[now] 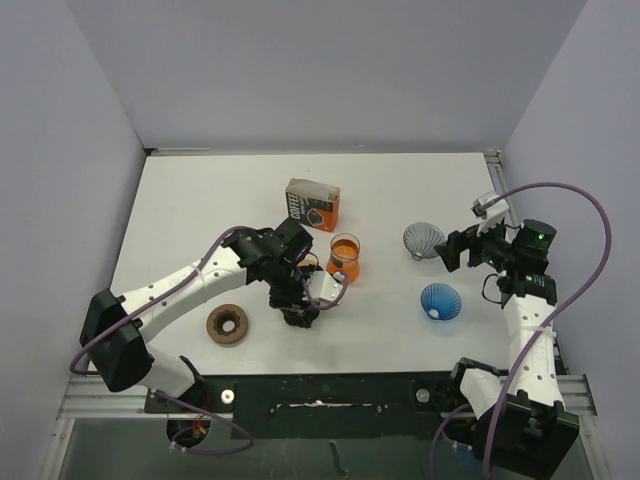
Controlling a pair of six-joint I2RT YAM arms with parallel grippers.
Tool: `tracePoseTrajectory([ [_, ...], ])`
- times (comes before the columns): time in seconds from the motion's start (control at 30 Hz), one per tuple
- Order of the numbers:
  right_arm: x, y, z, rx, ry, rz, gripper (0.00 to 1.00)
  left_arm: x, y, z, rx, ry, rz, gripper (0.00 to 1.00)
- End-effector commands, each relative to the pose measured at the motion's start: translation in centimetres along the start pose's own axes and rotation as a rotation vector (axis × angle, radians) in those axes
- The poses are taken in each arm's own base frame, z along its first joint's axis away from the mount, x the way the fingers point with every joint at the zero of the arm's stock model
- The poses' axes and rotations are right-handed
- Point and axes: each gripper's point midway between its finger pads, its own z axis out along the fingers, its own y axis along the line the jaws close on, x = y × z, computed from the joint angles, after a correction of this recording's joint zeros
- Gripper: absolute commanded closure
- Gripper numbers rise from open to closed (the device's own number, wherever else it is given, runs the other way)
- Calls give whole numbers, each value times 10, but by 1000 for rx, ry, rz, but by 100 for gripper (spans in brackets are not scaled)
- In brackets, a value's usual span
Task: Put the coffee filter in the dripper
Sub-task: Place the dripper holder onto the coffee server.
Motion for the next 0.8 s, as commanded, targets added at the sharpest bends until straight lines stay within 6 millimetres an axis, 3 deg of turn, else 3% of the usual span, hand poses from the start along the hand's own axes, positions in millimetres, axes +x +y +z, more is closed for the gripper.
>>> tracePoseTrajectory([
  [0.0, -15, -8, -2, 20, -34, -49, 2, 3, 7, 7, 3, -5, 12, 79],
  [0.23, -15, -8, -2, 19, -34, -50, 3, 11, 5, 23, 37, 18, -4, 78],
  [0.77, -15, -8, -2, 19, -35, -51, 2, 19, -1, 34, 64, 29, -30, 72],
])
